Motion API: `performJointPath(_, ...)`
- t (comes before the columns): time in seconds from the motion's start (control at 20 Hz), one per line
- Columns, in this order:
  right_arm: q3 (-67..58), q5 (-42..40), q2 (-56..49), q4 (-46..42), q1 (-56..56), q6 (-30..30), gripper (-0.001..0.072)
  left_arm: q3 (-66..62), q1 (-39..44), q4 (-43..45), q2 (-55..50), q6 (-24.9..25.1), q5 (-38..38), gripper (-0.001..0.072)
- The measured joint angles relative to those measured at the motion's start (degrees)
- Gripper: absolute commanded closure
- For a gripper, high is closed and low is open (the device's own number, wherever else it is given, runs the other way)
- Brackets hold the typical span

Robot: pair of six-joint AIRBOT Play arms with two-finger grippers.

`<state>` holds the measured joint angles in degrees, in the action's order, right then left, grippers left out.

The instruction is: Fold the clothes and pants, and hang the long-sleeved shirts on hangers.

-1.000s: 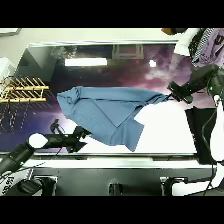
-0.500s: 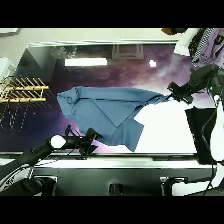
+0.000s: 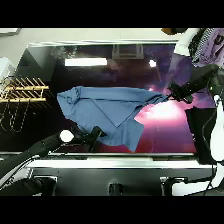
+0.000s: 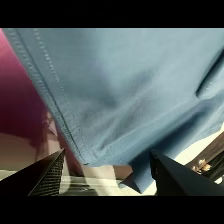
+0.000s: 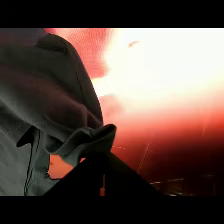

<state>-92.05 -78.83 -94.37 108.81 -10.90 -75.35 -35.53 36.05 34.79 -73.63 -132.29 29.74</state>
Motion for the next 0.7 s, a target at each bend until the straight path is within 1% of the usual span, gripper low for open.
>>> performJointPath(0.15, 0.0, 0.3, 0.0, 0.0, 0.0, 0.1, 0.0687, -0.9, 1.1, -0.7, -1.5, 0.1, 0.3, 0.0115)
performJointPath(0.2, 0.0, 0.3, 0.0, 0.0, 0.0, 0.2, 0.0687, -1.1, 1.7, -1.4, -2.0, 0.1, 0.3, 0.0163)
performJointPath(0.25, 0.0, 0.4, 0.0, 0.0, 0.0, 0.2, 0.0687, -1.2, 2.1, -1.9, -2.5, 0.1, 0.3, 0.0382)
performJointPath(0.3, 0.0, 0.4, 0.0, 0.0, 0.0, 0.2, 0.0687, -1.3, 2.6, -2.0, -2.9, 0.3, 0.6, 0.065)
performJointPath(0.35, 0.0, 0.3, 0.0, 0.0, 0.0, 0.2, 0.0687, -1.4, 2.8, -2.2, -3.1, 0.7, 0.9, 0.0692)
performJointPath(0.45, 0.0, 0.2, 0.1, 0.0, 0.0, 0.2, 0.0688, -2.1, 2.7, -2.8, -3.3, 2.8, 0.9, 0.0692)
performJointPath(0.55, 0.0, -0.1, 0.3, 0.0, 0.0, 0.2, 0.0688, -3.1, 0.9, -3.1, -2.4, 6.6, 1.8, 0.0694)
performJointPath(0.65, 0.0, 0.2, 1.3, -0.2, 0.0, -0.1, 0.0688, -4.5, -2.9, -3.1, -0.4, 12.2, 3.8, 0.0694)
performJointPath(0.7, 0.0, 1.0, 2.3, -0.5, 0.0, -0.1, 0.0689, -5.7, -5.8, -3.2, 1.2, 16.0, 5.3, 0.0694)
